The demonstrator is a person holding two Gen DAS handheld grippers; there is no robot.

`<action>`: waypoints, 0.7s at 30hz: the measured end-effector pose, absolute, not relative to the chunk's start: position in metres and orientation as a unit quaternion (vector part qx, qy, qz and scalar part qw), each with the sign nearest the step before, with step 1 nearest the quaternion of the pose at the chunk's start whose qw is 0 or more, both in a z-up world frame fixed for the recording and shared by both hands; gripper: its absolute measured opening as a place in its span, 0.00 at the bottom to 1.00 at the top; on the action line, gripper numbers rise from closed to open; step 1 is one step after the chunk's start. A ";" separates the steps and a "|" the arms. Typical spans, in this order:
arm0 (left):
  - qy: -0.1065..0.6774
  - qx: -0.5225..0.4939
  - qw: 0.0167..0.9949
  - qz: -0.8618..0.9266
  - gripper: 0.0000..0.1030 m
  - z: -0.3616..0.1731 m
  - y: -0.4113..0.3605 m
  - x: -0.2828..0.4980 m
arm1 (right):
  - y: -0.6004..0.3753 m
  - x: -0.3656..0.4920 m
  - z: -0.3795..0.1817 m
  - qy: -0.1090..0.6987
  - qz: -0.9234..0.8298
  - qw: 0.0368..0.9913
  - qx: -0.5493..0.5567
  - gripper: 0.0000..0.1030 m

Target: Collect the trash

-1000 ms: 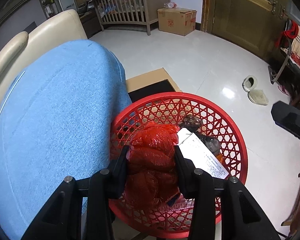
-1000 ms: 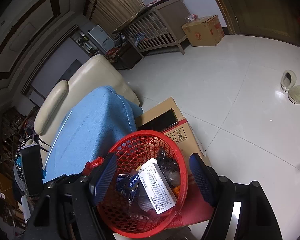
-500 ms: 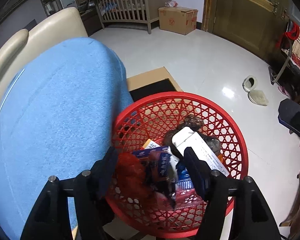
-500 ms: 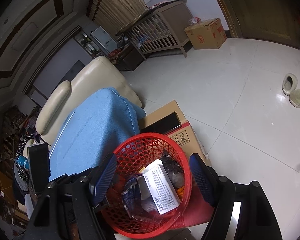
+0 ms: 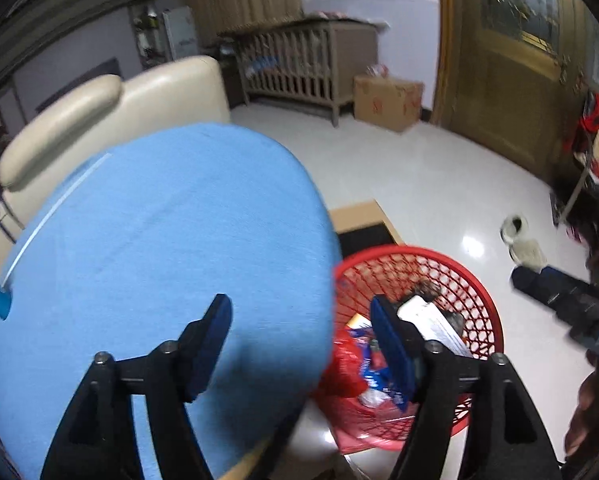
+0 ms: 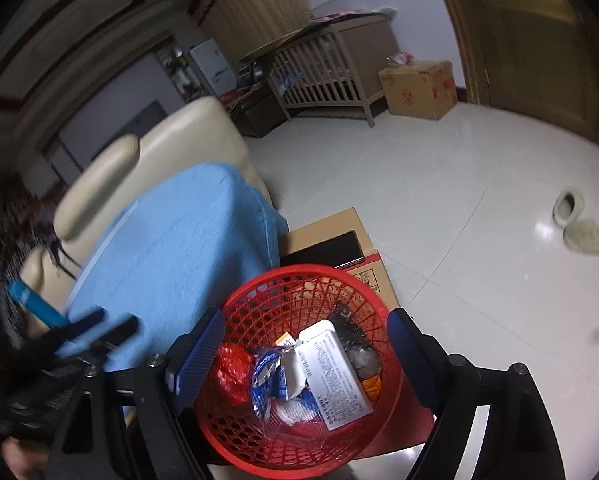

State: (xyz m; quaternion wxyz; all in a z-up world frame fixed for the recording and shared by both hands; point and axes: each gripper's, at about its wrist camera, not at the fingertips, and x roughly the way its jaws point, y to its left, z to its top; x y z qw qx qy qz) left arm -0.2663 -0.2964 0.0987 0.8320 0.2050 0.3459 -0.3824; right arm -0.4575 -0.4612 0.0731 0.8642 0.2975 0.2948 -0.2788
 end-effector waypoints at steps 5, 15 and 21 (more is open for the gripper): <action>0.349 0.166 0.845 -0.369 0.79 0.105 -0.255 -0.258 | -0.421 -0.435 0.071 0.327 -0.311 0.865 0.220 0.83; 0.369 0.142 0.845 -0.360 0.79 0.095 -0.215 -0.252 | -0.348 -0.432 0.059 0.355 -0.364 0.848 0.150 0.83; 0.365 0.145 0.847 -0.359 0.80 0.097 -0.202 -0.263 | -0.316 -0.434 0.061 0.347 -0.357 0.855 0.144 0.83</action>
